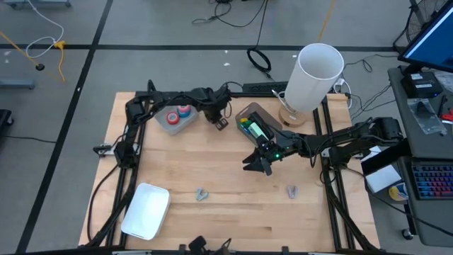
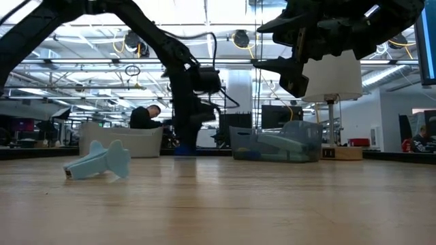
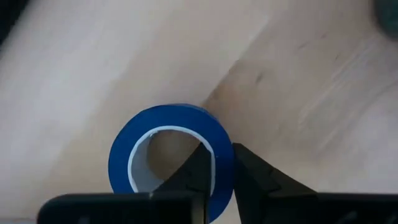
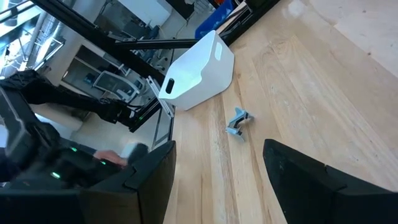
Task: Pick and place Stapler, Stapler remover, tape
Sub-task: Put the dark blue tape into the gray bin
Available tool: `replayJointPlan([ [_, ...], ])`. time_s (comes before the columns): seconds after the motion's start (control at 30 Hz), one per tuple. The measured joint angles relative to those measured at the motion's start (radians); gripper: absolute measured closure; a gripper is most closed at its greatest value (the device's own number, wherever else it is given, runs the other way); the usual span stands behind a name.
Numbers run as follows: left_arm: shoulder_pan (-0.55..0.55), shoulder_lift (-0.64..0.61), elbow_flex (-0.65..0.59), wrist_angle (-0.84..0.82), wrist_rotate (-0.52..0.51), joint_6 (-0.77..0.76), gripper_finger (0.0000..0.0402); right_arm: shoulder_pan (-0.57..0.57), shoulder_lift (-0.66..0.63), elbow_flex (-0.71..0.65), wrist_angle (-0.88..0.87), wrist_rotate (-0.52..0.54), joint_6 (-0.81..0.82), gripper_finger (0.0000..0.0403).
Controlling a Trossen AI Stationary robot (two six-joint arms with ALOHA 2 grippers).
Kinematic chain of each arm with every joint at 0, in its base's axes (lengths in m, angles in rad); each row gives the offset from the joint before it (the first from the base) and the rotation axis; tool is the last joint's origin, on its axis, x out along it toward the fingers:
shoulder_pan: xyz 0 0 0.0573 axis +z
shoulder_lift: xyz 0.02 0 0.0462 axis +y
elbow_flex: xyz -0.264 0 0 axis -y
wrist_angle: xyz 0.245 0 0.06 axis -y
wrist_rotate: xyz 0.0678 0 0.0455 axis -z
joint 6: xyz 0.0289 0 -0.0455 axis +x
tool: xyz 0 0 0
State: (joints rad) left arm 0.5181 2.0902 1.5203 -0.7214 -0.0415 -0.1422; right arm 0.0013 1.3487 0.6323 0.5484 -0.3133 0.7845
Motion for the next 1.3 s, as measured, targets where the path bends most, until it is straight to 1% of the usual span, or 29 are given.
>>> replayJointPlan([
  [0.23,0.005,-0.205,0.002,-0.037,-0.015,-0.029,0.0366,0.000,0.000,0.000,0.000,-0.001,-0.003,0.0165],
  [0.4,0.004,-0.415,0.004,-0.030,-0.040,-0.069,0.0364,0.000,0.000,0.000,0.000,-0.002,-0.010,0.0165],
  [0.63,-0.004,-0.697,0.005,-0.065,-0.177,-0.078,0.0366,0.000,0.000,0.000,0.000,-0.001,-0.011,0.0165],
  [0.7,-0.011,-0.758,0.006,-0.106,-0.242,-0.097,0.0366,0.000,0.000,0.000,0.000,-0.001,-0.011,0.0165],
  [0.83,-0.013,-0.856,0.005,-0.255,-0.378,-0.158,0.0365,0.000,0.000,0.000,0.000,0.000,-0.012,0.0165],
  [0.93,-0.012,-0.897,0.006,-0.401,-0.425,-0.232,0.0366,0.000,0.000,0.000,0.000,0.000,-0.015,0.0165],
  [1.03,-0.012,-0.903,0.005,-0.542,-0.428,-0.317,0.0366,0.000,0.000,0.000,0.000,0.001,-0.015,0.0165],
  [1.2,-0.012,-0.880,0.005,-0.775,-0.361,-0.446,0.0365,0.000,0.000,0.000,0.000,0.001,-0.015,0.0165],
  [1.3,-0.027,-0.850,0.004,-0.837,-0.342,-0.467,0.0361,0.000,0.000,0.000,0.000,0.001,-0.026,0.0165],
])
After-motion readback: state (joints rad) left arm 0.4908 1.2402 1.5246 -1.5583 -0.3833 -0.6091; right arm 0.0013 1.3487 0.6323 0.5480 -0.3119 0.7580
